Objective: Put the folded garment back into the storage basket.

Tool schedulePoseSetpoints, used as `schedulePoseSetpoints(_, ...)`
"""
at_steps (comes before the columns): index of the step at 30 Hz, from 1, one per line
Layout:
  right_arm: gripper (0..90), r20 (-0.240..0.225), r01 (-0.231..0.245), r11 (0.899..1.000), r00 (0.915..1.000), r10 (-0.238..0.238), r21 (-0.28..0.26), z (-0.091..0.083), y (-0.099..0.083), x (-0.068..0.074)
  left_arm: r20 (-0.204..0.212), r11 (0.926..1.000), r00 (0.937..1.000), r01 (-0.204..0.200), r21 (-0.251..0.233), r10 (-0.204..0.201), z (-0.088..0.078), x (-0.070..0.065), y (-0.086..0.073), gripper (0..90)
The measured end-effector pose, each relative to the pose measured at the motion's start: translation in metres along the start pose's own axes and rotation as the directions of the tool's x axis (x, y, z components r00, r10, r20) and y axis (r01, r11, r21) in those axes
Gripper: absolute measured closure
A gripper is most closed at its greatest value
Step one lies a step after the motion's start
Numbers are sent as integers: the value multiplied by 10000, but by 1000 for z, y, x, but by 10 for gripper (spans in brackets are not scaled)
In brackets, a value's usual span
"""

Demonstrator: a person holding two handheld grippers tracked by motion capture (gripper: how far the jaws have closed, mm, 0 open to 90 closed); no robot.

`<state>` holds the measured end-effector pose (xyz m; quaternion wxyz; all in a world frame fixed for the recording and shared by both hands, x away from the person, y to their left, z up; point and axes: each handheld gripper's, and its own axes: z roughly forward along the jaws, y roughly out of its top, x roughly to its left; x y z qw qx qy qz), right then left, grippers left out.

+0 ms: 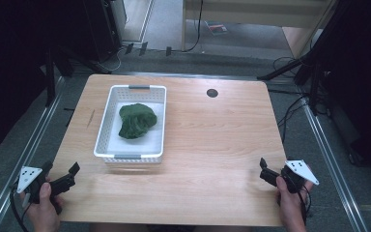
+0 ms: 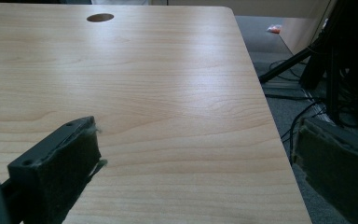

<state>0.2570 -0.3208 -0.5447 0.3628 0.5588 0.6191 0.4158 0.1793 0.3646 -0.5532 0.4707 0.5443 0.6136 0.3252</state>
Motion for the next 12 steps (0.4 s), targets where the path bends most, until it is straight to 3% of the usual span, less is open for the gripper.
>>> schedulePoseSetpoints(12, 8, 11, 49, 10000, 10000, -49, 15, 0, 0, 1, 141, 9996, 9996, 246, 170, -248, 1, 3, 1, 23)
